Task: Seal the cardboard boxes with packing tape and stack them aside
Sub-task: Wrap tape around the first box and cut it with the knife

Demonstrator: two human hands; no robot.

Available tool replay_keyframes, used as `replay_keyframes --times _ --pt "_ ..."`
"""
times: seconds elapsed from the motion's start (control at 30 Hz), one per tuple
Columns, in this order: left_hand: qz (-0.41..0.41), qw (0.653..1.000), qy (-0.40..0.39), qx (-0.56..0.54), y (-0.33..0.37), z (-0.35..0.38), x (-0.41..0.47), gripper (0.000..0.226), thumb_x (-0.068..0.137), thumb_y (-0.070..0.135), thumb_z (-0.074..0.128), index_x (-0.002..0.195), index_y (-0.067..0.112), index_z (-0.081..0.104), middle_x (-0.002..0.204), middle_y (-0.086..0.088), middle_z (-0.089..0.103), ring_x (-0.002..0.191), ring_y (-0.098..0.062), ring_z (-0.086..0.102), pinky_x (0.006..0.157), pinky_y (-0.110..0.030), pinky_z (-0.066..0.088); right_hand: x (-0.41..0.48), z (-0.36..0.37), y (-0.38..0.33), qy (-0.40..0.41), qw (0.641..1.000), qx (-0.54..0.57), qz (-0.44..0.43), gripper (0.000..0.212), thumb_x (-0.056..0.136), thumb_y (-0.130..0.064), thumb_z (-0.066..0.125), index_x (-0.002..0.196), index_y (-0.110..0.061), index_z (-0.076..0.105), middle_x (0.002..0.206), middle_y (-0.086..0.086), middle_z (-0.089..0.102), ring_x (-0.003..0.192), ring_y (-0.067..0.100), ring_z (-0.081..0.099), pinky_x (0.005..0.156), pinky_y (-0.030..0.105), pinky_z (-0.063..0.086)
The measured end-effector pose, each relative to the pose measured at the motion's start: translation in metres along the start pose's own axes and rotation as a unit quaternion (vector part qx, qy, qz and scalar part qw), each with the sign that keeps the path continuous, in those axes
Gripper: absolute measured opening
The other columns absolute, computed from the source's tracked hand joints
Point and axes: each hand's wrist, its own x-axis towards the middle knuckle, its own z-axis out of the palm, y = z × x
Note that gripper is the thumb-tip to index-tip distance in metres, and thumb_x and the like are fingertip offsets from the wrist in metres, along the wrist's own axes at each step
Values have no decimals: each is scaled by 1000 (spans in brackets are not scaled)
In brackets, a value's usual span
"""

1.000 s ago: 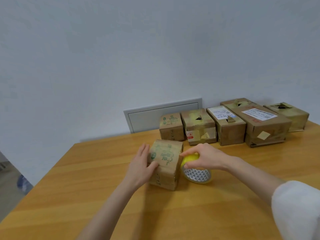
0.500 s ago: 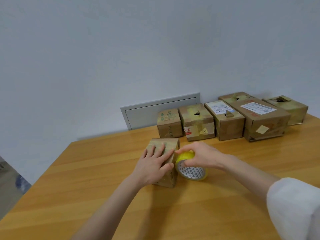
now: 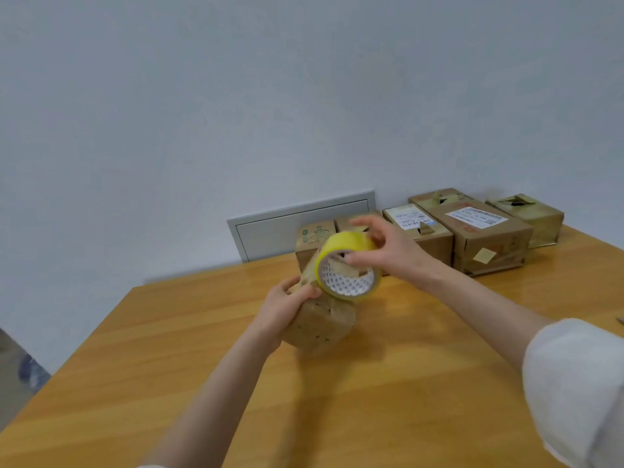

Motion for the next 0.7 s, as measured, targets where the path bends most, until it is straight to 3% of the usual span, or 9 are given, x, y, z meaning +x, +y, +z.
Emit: replay_keyframes --times 0.1,0.17,0.3,0.43,0.53,0.7 --pt "-28 997 -12 -70 -10 4 -9 40 82 33 66 121 30 61 101 3 72 79 -8 67 48 -19 49 9 11 -20 -23 999 -21 -42 53 73 -26 81 118 -37 55 103 -6 60 92 4 60 79 24 52" --pt "-37 995 -5 -91 -22 4 -12 31 84 34 63 115 30 64 90 7 74 80 -10 66 53 -22 49 9 20 -19 -61 994 -64 -62 41 75 -23 79 111 -35 62 98 -18 60 84 -8 56 72 13 44" --pt "-34 994 10 -103 -31 0 -10 23 85 36 60 107 32 66 78 13 73 84 -13 63 63 -28 46 13 29 -14 -56 987 -111 -98 33 77 -25 77 109 -30 69 104 -20 62 85 -20 50 70 1 35" --pt "-33 994 11 -102 -31 -1 -8 23 82 35 64 105 41 64 92 7 72 87 -13 64 60 -26 46 21 12 -25 -73 977 -183 -84 29 76 -36 76 104 -38 71 105 -19 62 96 -3 53 75 12 37" --pt "-43 992 13 -117 -40 -5 -6 28 83 37 60 110 34 67 89 6 70 84 -17 59 63 -29 43 13 -13 -14 -158 951 -263 -24 29 72 -44 77 100 -44 72 113 -17 61 102 4 52 77 18 39" --pt "-39 992 10 -121 -44 -6 -2 23 83 38 59 103 35 69 87 6 72 87 -19 60 68 -32 43 -3 -15 14 -156 966 -208 9 27 72 -50 77 98 -50 71 111 -26 59 99 -8 52 77 14 39"
